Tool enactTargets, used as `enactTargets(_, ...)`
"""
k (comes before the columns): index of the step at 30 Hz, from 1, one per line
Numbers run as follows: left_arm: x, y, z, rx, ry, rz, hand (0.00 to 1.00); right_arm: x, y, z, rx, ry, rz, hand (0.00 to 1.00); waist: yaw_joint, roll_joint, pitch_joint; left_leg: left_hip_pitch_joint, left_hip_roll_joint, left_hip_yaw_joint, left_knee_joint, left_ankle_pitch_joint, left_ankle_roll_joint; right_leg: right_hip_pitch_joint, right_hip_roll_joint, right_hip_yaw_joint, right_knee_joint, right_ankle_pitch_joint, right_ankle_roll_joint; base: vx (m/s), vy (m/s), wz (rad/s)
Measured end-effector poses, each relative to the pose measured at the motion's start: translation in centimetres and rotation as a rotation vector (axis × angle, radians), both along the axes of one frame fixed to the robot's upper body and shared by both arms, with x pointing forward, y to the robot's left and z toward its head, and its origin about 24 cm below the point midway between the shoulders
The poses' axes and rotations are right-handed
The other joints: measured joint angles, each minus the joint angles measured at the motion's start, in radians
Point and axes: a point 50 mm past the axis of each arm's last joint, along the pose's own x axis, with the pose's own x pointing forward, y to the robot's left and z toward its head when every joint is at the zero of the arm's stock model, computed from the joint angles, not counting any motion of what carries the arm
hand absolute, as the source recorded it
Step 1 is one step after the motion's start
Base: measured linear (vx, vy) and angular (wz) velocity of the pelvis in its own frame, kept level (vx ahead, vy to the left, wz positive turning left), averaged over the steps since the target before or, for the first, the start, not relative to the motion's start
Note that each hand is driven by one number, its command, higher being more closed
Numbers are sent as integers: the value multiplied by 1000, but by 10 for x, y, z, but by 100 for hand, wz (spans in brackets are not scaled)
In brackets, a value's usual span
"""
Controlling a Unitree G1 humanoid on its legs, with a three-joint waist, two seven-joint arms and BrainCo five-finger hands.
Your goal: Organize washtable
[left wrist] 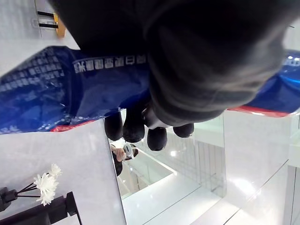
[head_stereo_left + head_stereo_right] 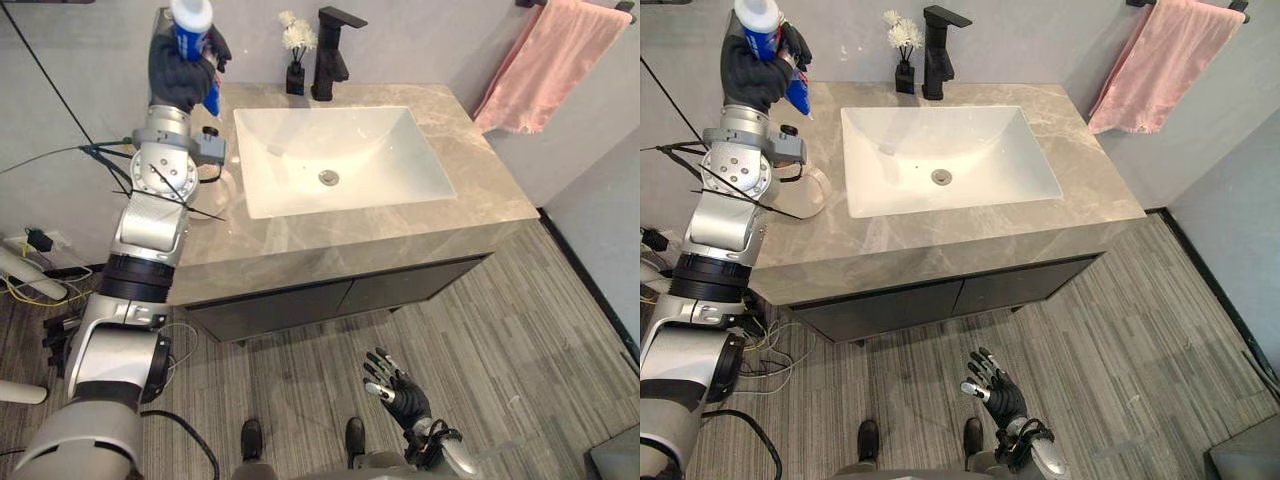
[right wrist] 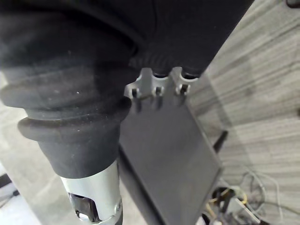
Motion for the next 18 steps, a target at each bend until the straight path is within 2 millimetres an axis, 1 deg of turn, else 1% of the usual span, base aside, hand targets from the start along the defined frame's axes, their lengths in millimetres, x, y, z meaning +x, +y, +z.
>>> enactTargets(6, -2, 7, 2, -22, -12, 15, 100, -1, -1, -1, -5, 4, 4, 0, 8, 1, 0, 0, 0, -2, 0, 0, 0, 2, 0, -1, 0, 0, 0, 0, -1, 1)
enactTargets(10, -9, 9, -8, -22, -10, 10, 100, -1, -2, -1, -12, 3, 9, 0, 14, 1, 1, 1, 0, -5, 0, 0, 0, 5, 0, -4, 0, -1, 0, -1, -1, 1)
enactTargets(15, -10, 15, -20, -33, 20, 27, 100, -2, -3, -2, -25, -1, 30, 0, 17, 1, 1, 4, 0, -11, 0, 1, 0, 11, 0, -9, 0, -2, -2, -14, -2, 2)
enactTargets(18, -10, 14, -22, -42, 27, 22, 100, -2, -3, -2, -25, 0, 30, 0, 19, 1, 1, 4, -1, -18, 0, 1, -1, 14, 0, -17, 0, -3, -3, -15, -3, 6)
